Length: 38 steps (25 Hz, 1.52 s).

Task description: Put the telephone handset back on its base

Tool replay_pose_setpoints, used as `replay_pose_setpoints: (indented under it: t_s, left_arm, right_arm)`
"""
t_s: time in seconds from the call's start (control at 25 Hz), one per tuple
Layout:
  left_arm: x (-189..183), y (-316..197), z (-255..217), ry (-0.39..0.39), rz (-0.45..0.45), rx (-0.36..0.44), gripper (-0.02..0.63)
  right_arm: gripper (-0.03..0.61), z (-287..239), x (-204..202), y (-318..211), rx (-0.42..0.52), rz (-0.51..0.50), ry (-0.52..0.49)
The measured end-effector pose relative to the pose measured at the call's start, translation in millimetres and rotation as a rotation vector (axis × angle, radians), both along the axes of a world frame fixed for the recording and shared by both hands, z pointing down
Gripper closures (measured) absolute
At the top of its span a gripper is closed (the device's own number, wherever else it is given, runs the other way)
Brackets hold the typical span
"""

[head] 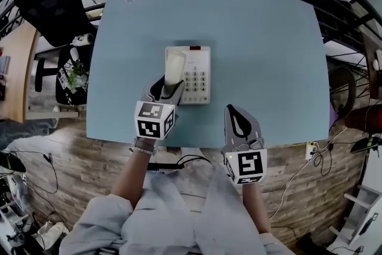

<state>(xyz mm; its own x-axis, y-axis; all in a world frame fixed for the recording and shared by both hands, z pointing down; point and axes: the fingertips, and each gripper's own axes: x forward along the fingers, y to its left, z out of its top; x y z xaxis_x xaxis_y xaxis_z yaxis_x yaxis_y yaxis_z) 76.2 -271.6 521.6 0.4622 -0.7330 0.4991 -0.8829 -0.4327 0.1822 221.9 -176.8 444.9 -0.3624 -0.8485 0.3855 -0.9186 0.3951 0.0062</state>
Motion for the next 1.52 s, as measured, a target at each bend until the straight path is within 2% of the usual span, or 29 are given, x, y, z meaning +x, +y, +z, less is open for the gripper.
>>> replay_pose_setpoints:
  t_s: [0.24, 0.4, 0.72, 0.96, 1.32, 1.52]
  left_arm:
    - [-4.6, -9.3, 19.4, -0.008, -0.107, -0.099, 0.396]
    - [-2.6, -14.3, 28.6, -0.026, -0.141, -0.138, 0.396]
    - [-2.7, -25.9, 41.1, -0.050, -0.208, -0.158, 0.396]
    - [-7.9, -31.6, 49.1, -0.035, -0.278, -0.177, 0.396]
    - [-11.8, -39.7, 60.7, -0.010, -0.321, -0.202, 0.396]
    - [-11.6, -39.8, 60.3, -0.006, -0.325, -0.175, 0.396]
  right_arm:
    - [0.580, 2.7, 4.2, -2.1, -0.014, -0.027, 0.009]
    - [0.580, 6.9, 8.0, -1.6, -0.016, -0.024, 0.003]
    - [0.580, 9.0, 14.2, -4.1, -0.025, -0.025, 0.001]
    - [0.580, 13.6, 18.3, -4.8, -0.035, -0.018, 0.000]
    - [0.580, 14.3, 17.3, -9.0, -0.038, -0.016, 0.004]
    - [0.580, 14.8, 15.2, -9.9, -0.048, -0.020, 0.009]
